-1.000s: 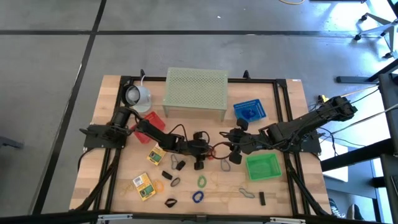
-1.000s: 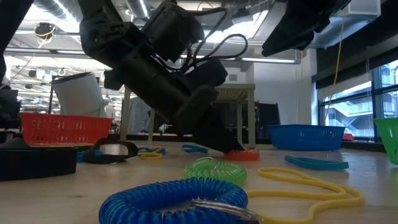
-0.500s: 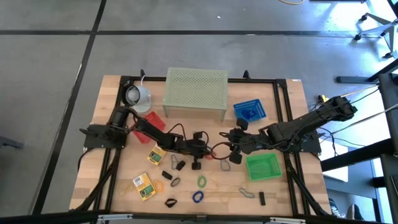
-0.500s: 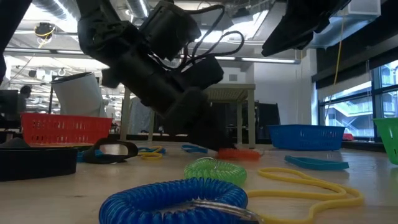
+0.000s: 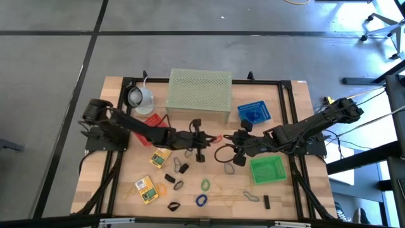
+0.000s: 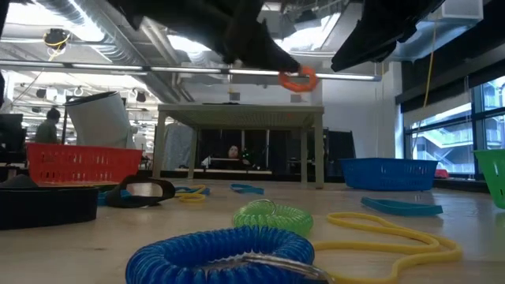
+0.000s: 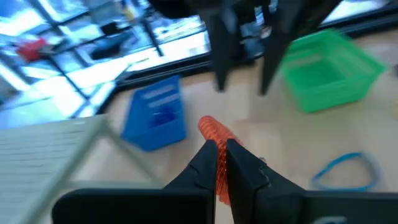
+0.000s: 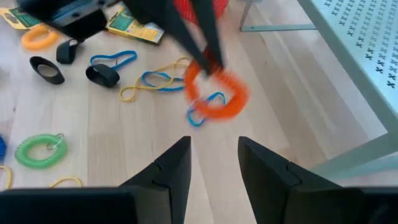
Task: Pick & Place Office Desk Supplies
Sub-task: Put the orange spring keychain into the blue bin
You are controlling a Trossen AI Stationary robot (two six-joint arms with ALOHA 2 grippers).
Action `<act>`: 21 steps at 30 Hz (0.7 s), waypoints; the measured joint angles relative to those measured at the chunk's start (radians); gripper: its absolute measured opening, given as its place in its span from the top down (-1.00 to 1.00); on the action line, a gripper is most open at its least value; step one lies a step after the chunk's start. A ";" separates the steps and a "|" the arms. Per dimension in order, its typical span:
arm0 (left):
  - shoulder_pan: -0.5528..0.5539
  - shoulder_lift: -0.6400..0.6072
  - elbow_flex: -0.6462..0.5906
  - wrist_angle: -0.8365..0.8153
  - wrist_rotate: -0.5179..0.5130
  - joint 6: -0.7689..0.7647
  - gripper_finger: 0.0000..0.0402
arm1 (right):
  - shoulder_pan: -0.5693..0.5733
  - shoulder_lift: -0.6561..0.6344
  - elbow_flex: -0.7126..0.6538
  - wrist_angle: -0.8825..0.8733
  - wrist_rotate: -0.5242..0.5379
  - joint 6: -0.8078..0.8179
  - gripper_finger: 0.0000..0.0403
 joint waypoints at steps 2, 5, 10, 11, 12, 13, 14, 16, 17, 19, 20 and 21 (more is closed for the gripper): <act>-0.009 -0.034 0.000 -0.006 -0.061 0.029 0.95 | 0.000 0.000 0.000 0.022 0.014 -0.003 0.33; -0.020 -0.065 0.000 -0.016 -0.123 0.043 0.94 | 0.000 0.000 0.000 0.057 0.061 -0.015 0.33; -0.036 -0.071 0.001 -0.044 -0.128 0.079 0.94 | -0.011 0.000 0.000 0.102 0.078 -0.015 0.33; -0.039 -0.071 0.001 -0.045 -0.126 0.086 0.94 | -0.013 0.000 0.000 0.110 0.077 0.000 0.33; -0.040 -0.071 0.001 -0.045 -0.126 0.087 0.94 | -0.017 0.000 0.000 0.113 0.078 0.014 0.33; -0.040 -0.071 0.001 -0.048 -0.126 0.086 0.94 | -0.022 0.000 0.000 0.113 0.078 0.022 0.33; -0.040 -0.071 0.001 -0.051 -0.126 0.085 0.94 | -0.025 0.000 0.000 0.113 0.078 0.025 0.33; -0.041 -0.071 0.001 -0.054 -0.123 0.077 0.94 | -0.030 0.002 0.000 0.115 0.078 0.025 0.33; -0.043 -0.071 0.001 -0.053 -0.119 0.073 0.94 | -0.032 0.005 0.000 0.122 0.078 0.025 0.33; -0.045 -0.072 0.001 -0.053 -0.099 0.064 0.94 | -0.039 0.007 0.000 0.127 0.078 0.025 0.33; -0.046 -0.072 0.001 -0.053 -0.089 0.063 0.94 | -0.043 0.007 0.000 0.135 0.077 0.025 0.33; -0.046 -0.072 0.001 -0.053 -0.078 0.062 0.94 | -0.046 0.006 0.000 0.138 0.077 0.025 0.33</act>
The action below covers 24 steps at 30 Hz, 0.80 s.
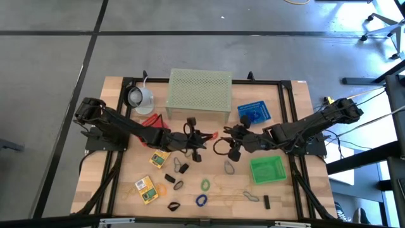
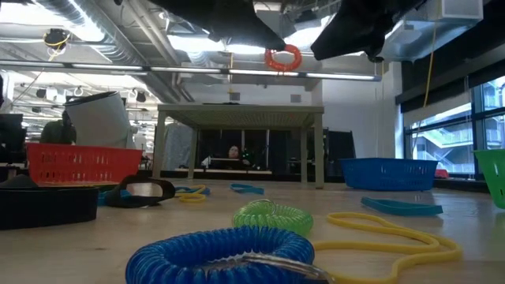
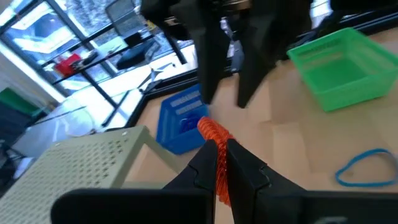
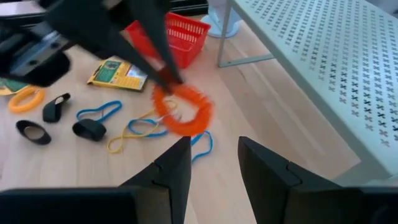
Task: Pick & Place Office Desk Supplies
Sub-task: Put the orange spring keychain into the blue bin
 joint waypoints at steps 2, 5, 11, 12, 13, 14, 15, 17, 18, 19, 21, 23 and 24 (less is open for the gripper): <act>0.000 0.000 0.000 0.001 0.010 -0.003 0.94 | -0.006 0.000 0.000 0.002 -0.002 -0.001 0.33; 0.000 0.000 0.000 0.001 0.007 -0.026 0.94 | -0.008 0.000 0.000 0.019 -0.008 -0.033 0.33; 0.000 0.000 0.000 0.000 0.006 -0.055 0.94 | -0.008 0.000 0.000 0.035 -0.038 -0.064 0.33; 0.000 0.000 0.000 0.000 0.009 -0.059 0.94 | -0.008 0.000 0.000 0.036 -0.061 -0.076 0.33; 0.000 0.000 0.000 -0.002 0.015 -0.064 0.94 | -0.008 0.000 0.000 0.035 -0.088 -0.086 0.33; 0.000 0.000 0.000 -0.004 0.025 -0.066 0.94 | -0.008 0.000 0.000 0.036 -0.114 -0.100 0.33; 0.000 0.000 0.000 -0.006 0.036 -0.066 0.94 | -0.007 0.000 0.000 0.036 -0.136 -0.109 0.33; 0.000 0.000 0.001 -0.005 0.066 -0.066 0.94 | -0.007 0.000 0.000 0.041 -0.149 -0.132 0.33; 0.000 0.000 0.001 -0.002 0.079 -0.066 0.94 | -0.007 0.000 0.000 0.047 -0.147 -0.141 0.33; 0.000 0.000 0.001 0.004 0.087 -0.066 0.94 | -0.008 0.000 0.000 0.053 -0.142 -0.152 0.33; 0.000 0.000 0.001 0.010 0.096 -0.066 0.94 | -0.008 0.008 0.000 0.077 -0.142 -0.168 0.33; 0.000 0.000 0.001 0.019 0.106 -0.066 0.94 | -0.007 0.025 0.000 0.099 -0.143 -0.194 0.33; 0.000 0.000 0.001 0.027 0.117 -0.066 0.94 | -0.007 0.036 0.000 0.118 -0.149 -0.212 0.33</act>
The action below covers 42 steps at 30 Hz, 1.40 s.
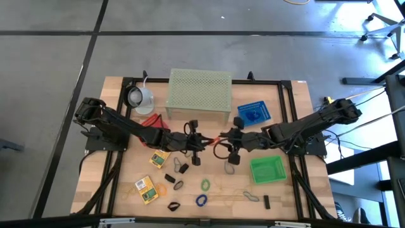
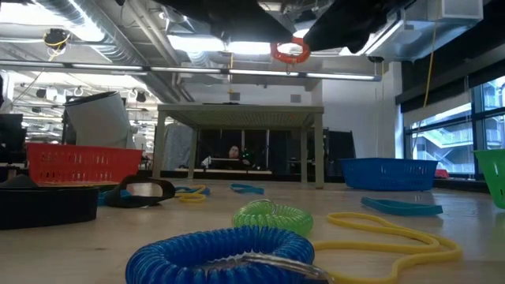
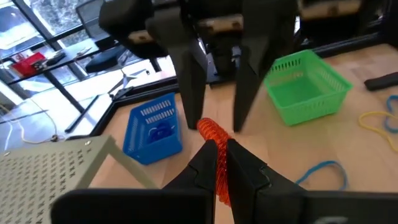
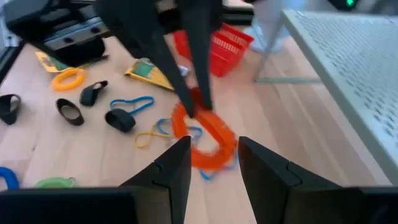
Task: Pick & Place Office Desk Supplies
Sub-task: Put the orange spring keychain into the blue bin
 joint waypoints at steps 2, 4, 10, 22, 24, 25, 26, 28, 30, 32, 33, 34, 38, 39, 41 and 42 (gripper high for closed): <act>0.000 0.000 0.000 0.013 0.031 0.001 0.94 | -0.002 0.025 0.000 0.035 -0.020 -0.031 0.33; 0.000 0.000 0.000 0.028 0.060 0.001 0.94 | -0.002 0.050 0.000 0.060 -0.026 -0.072 0.33; 0.000 0.000 0.000 0.021 0.071 0.003 0.94 | -0.002 0.078 0.000 0.103 -0.027 -0.127 0.33; -0.001 0.000 0.000 0.015 0.073 0.002 0.94 | -0.002 0.078 0.000 0.102 0.044 -0.104 0.77; -0.001 0.000 0.000 0.015 0.074 0.002 0.94 | -0.002 0.078 0.000 0.102 0.044 -0.104 0.91; -0.001 0.000 0.000 0.015 0.075 0.001 0.93 | -0.002 0.078 0.000 0.103 0.044 -0.104 0.93; -0.001 0.000 0.000 0.015 0.075 -0.002 0.93 | -0.002 0.078 0.000 0.103 0.044 -0.104 0.94; -0.001 0.000 0.000 0.021 0.075 -0.020 0.90 | -0.002 0.078 0.000 0.103 0.044 -0.103 0.91; -0.001 0.000 0.000 0.026 0.073 -0.028 0.84 | -0.002 0.078 0.000 0.103 0.045 -0.101 0.92; -0.001 0.000 0.000 0.026 0.072 -0.047 0.76 | -0.002 0.078 0.000 0.103 0.045 -0.101 0.94; -0.001 0.000 0.000 0.026 0.072 -0.057 0.71 | -0.002 0.078 0.000 0.102 0.045 -0.101 0.95; -0.001 0.000 0.000 0.026 0.072 -0.065 0.66 | -0.002 0.078 0.000 0.101 0.045 -0.101 0.96; -0.001 0.000 0.000 0.019 0.062 -0.090 0.46 | -0.002 0.076 0.000 0.051 0.045 -0.085 0.95; -0.001 0.000 0.000 0.019 0.057 -0.094 0.41 | -0.002 0.072 0.000 0.020 0.046 -0.077 0.95; -0.001 0.000 0.000 0.019 0.044 -0.100 0.33 | -0.002 0.059 0.000 -0.053 0.080 -0.049 0.95; -0.001 0.000 0.000 0.019 0.035 -0.102 0.30 | -0.002 0.050 0.000 -0.094 0.104 -0.030 0.95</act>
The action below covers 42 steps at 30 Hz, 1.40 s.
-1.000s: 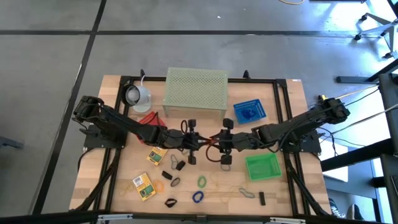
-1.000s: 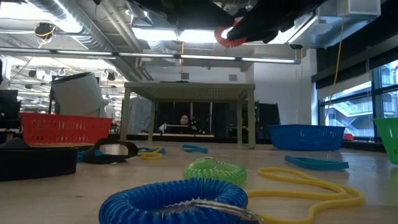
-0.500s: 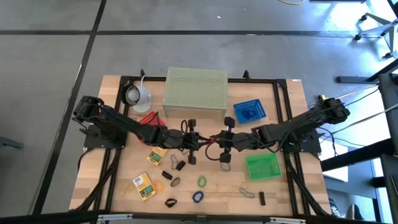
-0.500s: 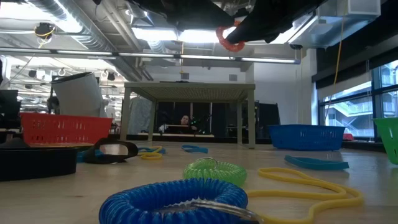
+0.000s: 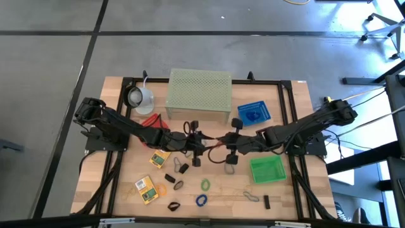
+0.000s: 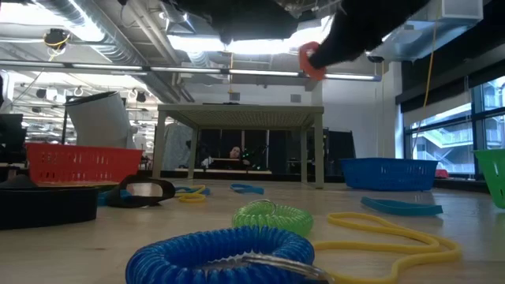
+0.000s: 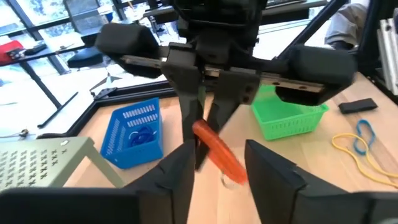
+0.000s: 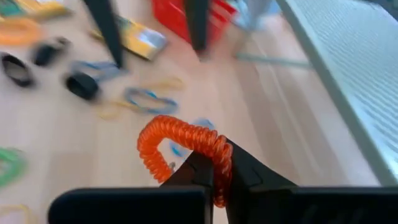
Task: Pick & Place Office Desk Supplies
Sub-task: Put the orange spring keychain into the blue bin
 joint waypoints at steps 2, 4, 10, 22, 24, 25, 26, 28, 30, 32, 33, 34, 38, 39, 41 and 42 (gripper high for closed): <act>0.000 0.000 0.000 0.000 -0.014 0.000 0.25 | -0.002 -0.017 0.000 -0.077 0.057 0.046 0.95; 0.000 0.000 0.000 0.000 -0.024 0.000 0.22 | -0.009 -0.035 0.000 -0.170 0.093 0.099 0.95; 0.000 0.000 0.000 -0.006 -0.023 -0.017 0.21 | -0.047 -0.057 -0.067 -0.331 0.181 0.203 0.95; 0.000 0.000 0.000 -0.023 -0.024 -0.026 0.21 | -0.287 -0.309 -0.347 -0.204 0.213 0.223 0.95; 0.000 0.000 0.000 -0.023 -0.024 -0.026 0.21 | -0.359 -0.375 -0.398 -0.137 0.125 0.195 0.95; 0.000 0.000 0.000 -0.024 -0.024 -0.026 0.21 | -0.390 -0.399 -0.419 -0.102 0.083 0.195 0.95; 0.000 0.000 0.000 -0.023 -0.024 -0.026 0.21 | -0.417 -0.417 -0.438 -0.065 0.040 0.198 0.95; 0.000 0.000 0.000 -0.023 -0.024 -0.026 0.21 | -0.463 -0.445 -0.461 -0.035 0.005 0.216 0.95; 0.002 0.000 0.000 -0.023 -0.024 -0.026 0.21 | -0.503 -0.449 -0.465 -0.027 0.026 0.244 0.95; 0.002 0.000 0.000 -0.023 -0.025 -0.026 0.21 | -0.538 -0.446 -0.468 -0.033 0.045 0.287 0.95; 0.002 0.000 0.000 -0.023 -0.025 -0.026 0.21 | -0.554 -0.442 -0.467 -0.031 0.041 0.308 0.95; 0.002 0.000 0.000 -0.023 -0.025 -0.026 0.21 | -0.570 -0.435 -0.467 -0.030 0.031 0.327 0.95; 0.002 0.000 0.000 -0.023 -0.025 -0.026 0.21 | -0.620 -0.404 -0.467 -0.034 -0.012 0.402 0.95; 0.002 0.000 0.000 -0.023 -0.025 -0.026 0.21 | -0.627 -0.396 -0.468 -0.033 -0.021 0.423 0.94; 0.002 0.000 0.000 -0.023 -0.025 -0.026 0.21 | -0.640 -0.380 -0.467 -0.034 -0.027 0.450 0.93; 0.002 0.000 0.000 -0.023 -0.025 -0.026 0.21 | -0.645 -0.373 -0.467 -0.034 -0.026 0.453 0.91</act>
